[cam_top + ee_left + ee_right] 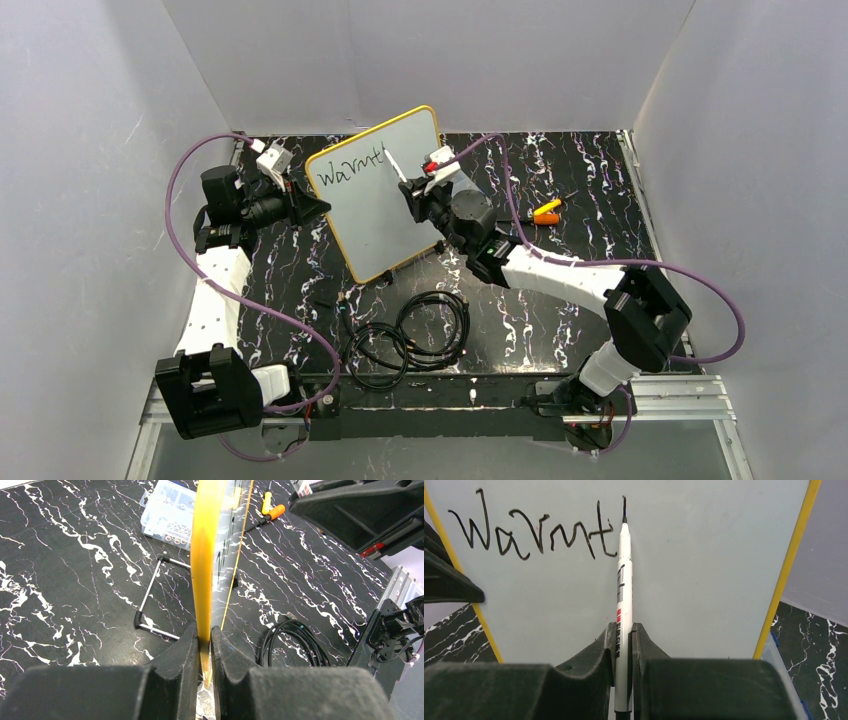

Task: Write a sentence on the whiteboard

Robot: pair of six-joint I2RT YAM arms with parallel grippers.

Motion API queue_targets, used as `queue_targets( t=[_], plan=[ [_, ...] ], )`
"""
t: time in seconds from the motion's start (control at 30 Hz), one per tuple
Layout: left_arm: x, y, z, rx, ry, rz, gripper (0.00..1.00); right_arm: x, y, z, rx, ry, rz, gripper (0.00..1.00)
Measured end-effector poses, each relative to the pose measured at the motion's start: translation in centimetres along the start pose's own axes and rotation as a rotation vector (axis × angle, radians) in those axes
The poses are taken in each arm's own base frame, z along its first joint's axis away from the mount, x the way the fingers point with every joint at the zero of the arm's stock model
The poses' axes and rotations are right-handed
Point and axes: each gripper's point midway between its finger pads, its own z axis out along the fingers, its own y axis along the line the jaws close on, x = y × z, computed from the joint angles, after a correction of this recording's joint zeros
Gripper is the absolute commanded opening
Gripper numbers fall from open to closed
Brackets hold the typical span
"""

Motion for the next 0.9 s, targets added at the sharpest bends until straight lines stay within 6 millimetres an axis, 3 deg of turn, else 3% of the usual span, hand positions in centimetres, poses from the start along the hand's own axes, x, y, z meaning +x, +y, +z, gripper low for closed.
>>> queue_targets(
  t=[0.23,0.43,0.9],
  plan=[
    [0.0,0.1,0.0,-0.003,0.0,0.0,0.0,2.6,0.0,-0.7,-0.008,0.055,0.016,0.01],
    [0.0,0.1,0.0,-0.003,0.0,0.0,0.0,3.6,0.1,-1.1,-0.015,0.081,0.018,0.01],
    [0.0,0.1,0.0,-0.003,0.0,0.0,0.0,3.1,-0.1,-0.9,0.0,0.061,0.02,0.01]
  ],
)
